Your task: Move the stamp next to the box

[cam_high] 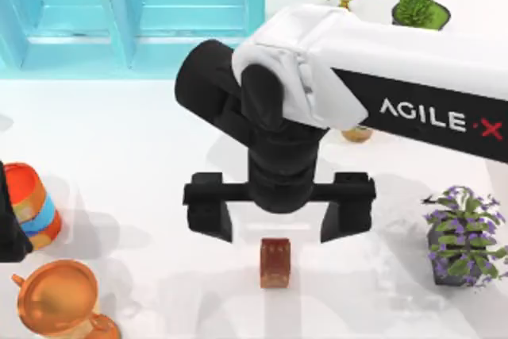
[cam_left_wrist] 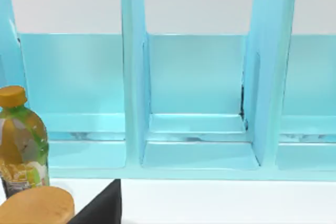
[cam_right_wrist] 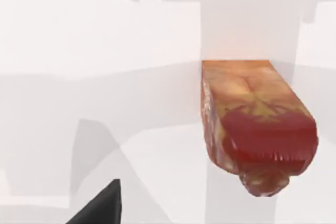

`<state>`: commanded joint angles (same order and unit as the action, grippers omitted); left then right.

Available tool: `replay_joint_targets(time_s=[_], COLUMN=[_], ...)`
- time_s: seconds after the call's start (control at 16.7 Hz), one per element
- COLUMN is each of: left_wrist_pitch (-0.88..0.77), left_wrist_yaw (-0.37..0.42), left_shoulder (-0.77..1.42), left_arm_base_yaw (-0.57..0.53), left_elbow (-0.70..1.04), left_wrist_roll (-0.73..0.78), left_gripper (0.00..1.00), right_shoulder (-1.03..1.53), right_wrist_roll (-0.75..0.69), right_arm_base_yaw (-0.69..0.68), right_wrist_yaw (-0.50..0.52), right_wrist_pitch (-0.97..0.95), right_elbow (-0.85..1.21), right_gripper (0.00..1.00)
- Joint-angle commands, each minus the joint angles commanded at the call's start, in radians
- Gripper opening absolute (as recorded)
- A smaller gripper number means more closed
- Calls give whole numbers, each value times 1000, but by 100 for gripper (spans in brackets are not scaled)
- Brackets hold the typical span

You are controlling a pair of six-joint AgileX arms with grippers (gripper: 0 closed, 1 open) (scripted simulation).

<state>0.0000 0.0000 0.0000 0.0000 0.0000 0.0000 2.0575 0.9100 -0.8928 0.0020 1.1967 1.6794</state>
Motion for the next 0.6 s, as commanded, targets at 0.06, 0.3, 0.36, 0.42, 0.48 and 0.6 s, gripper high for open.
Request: replay_joint_targets(time_s=[0.06, 0.3, 0.36, 0.42, 0.48, 0.6], left_wrist_pitch=[0, 0, 0, 0, 0, 0], left_wrist_yaw=[0, 0, 0, 0, 0, 0], left_shoulder=[0, 0, 0, 0, 0, 0], left_arm_base_yaw=[0, 0, 0, 0, 0, 0], left_elbow=[0, 0, 0, 0, 0, 0], left_wrist_roll=[0, 0, 0, 0, 0, 0], left_gripper=[100, 100, 100, 100, 100, 100], right_shoulder=[11, 60, 68, 74, 76, 76], right_wrist_roll=[1, 4, 5, 6, 6, 6], right_arm_base_yaw=[-1, -3, -4, -5, -5, -5], right_wrist_yaw=[0, 0, 1, 1, 1, 1], right_wrist_pitch=[-44, -233, -260, -277, -284, -284], right_elbow=[-30, -160, -183, -198, -203, -203], right_gripper=[100, 100, 100, 100, 100, 100])
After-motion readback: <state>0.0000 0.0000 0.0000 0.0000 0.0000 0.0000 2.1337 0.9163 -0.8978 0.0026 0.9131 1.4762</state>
